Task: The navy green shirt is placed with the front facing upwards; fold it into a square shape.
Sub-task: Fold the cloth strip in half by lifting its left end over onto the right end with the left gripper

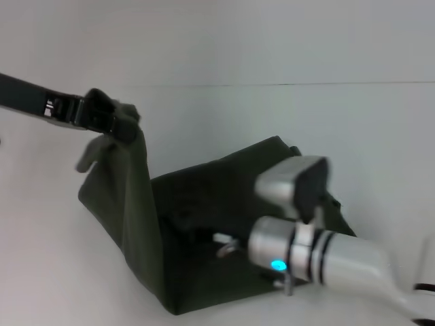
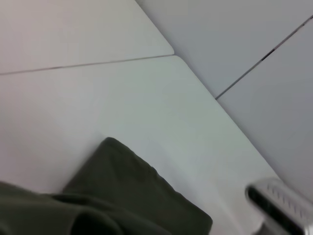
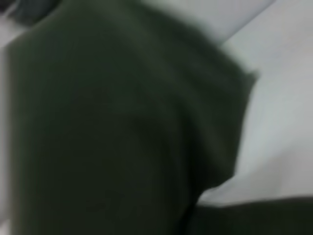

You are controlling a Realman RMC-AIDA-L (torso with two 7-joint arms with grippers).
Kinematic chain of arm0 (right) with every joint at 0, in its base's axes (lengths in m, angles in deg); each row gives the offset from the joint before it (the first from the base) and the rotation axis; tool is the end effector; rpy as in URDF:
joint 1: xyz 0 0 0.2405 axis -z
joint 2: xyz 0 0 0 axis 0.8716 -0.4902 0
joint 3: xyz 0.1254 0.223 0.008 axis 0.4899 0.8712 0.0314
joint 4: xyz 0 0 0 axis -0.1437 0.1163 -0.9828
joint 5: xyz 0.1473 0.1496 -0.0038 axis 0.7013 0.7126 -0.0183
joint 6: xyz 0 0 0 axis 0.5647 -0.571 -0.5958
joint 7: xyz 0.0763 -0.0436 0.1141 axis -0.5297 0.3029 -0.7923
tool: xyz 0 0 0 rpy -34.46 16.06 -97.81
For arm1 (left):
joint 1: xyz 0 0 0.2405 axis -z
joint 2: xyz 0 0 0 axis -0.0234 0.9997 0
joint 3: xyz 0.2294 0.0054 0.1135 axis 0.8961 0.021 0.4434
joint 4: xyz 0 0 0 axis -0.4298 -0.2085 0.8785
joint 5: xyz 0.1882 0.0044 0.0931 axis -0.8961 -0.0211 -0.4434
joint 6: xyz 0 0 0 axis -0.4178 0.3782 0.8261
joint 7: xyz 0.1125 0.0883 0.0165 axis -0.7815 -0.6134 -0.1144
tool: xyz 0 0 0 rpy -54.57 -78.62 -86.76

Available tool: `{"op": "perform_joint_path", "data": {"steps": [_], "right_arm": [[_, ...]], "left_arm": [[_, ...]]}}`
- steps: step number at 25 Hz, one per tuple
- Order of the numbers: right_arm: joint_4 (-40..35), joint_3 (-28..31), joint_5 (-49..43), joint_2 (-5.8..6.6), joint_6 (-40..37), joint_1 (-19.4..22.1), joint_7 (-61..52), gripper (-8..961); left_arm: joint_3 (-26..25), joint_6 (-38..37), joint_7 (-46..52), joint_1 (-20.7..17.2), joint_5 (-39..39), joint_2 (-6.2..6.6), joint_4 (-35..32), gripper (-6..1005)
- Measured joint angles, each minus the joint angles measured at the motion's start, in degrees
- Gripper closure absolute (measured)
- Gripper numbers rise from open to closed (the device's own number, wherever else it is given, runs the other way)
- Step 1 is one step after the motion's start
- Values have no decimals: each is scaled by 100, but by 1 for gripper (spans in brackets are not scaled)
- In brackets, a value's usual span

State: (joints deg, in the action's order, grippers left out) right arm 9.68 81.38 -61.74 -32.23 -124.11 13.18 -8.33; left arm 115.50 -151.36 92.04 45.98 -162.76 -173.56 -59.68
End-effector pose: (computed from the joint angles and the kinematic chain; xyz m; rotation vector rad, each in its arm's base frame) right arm 0.1772 0.3183 -0.1800 -2.5244 1.0500 0.7486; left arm -0.1770 0.3725 0.1132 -2.7402 -1.3756 -0.3299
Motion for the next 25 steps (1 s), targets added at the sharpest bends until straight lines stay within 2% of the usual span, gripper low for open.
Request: {"op": "perform_joint_path", "data": {"steps": [5,9,10,11,13,15,20,25], "right_arm": [[-904,403,71,46,-1383,840,-225,939],[-1489,1226,75,56,-2154,1272,-351,936],[-1588,1443,76,65,-2273,1333,-362,935],[-1667,1617,76,70,-2336,1367,-375,934],[-1817,1922,78,79,-2399,1402,-409,932],[-1925,2085,76,80,-2389,1397,-426,930],[-2038,2227,149,61,-2252,1355,-410,926],[-2048,2310,215,56,-2212,1347,-374,921]], "left_arm": [[-2,64,-29,-19,0,-98,52,960],[-1,192,-29,-14,2,-197,62,960],[40,416,-28,69,3,-326,150,960],[50,441,-28,83,3,-338,165,960],[166,602,-15,224,7,-445,301,960],[272,725,9,337,8,-520,364,960],[403,883,37,700,49,-825,373,959],[743,1256,21,968,56,-1271,429,959]]}}
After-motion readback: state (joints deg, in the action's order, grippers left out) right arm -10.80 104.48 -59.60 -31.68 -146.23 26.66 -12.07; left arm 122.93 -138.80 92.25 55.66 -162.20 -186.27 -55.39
